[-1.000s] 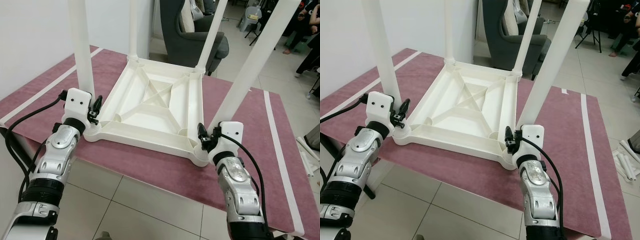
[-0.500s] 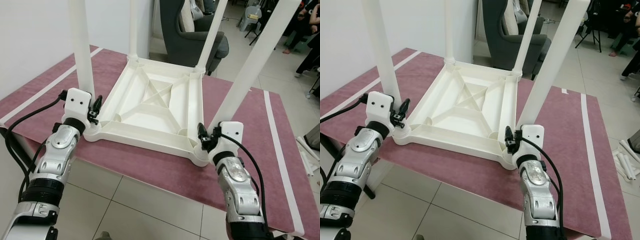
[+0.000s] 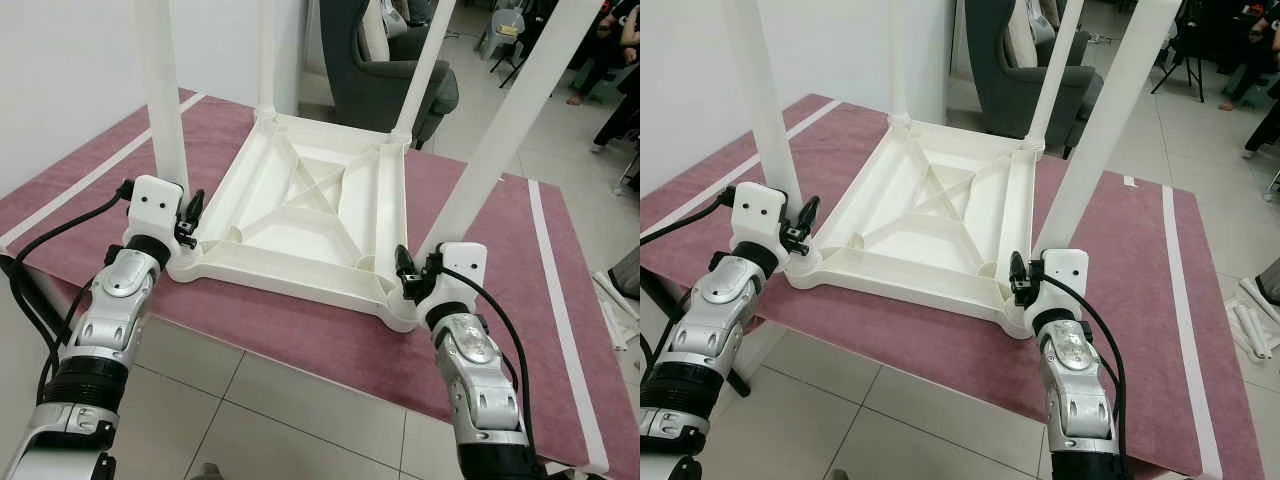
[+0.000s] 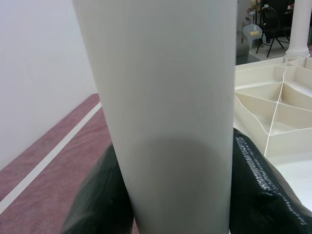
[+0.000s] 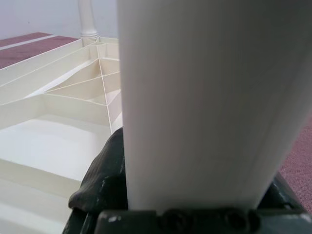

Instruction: Building children table

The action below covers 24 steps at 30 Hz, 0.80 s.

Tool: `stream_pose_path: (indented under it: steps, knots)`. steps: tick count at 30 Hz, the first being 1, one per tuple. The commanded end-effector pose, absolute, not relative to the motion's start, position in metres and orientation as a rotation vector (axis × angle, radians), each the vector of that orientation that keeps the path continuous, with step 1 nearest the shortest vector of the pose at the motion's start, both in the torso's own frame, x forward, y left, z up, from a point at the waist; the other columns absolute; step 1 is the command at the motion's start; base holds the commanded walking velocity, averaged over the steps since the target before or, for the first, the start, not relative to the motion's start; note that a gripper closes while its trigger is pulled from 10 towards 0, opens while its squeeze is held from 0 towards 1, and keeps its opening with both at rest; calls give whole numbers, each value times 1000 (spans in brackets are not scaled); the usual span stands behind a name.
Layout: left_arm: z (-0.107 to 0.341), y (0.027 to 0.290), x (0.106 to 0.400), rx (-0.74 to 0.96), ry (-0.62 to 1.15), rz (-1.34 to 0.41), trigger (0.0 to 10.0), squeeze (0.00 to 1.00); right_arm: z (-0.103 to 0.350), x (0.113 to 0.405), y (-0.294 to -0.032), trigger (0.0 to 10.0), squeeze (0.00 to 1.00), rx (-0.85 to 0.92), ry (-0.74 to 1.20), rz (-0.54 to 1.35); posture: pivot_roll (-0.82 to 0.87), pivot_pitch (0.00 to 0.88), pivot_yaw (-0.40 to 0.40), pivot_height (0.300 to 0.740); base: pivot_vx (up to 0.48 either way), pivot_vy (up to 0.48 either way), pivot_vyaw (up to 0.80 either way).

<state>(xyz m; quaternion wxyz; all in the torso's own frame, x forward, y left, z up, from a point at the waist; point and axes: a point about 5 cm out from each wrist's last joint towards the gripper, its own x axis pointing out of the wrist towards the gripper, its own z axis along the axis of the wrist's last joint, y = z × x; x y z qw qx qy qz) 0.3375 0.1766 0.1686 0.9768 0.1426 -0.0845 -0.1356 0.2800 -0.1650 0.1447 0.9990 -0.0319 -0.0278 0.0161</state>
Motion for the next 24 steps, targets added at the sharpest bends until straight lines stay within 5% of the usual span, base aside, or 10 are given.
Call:
stream_pose_path:
  steps: [1, 24]
  knots:
    - [150, 154, 336, 470, -116, -349, 10000, 0, 144, 285, -146, 10000, 0, -96, -60, 106, 103, 0, -20, 740, 0, 0, 0]
    - [148, 154, 334, 470, -112, -352, 10000, 0, 143, 283, -146, 10000, 0, -101, -59, 106, 103, 0, -19, 740, 0, 0, 0]
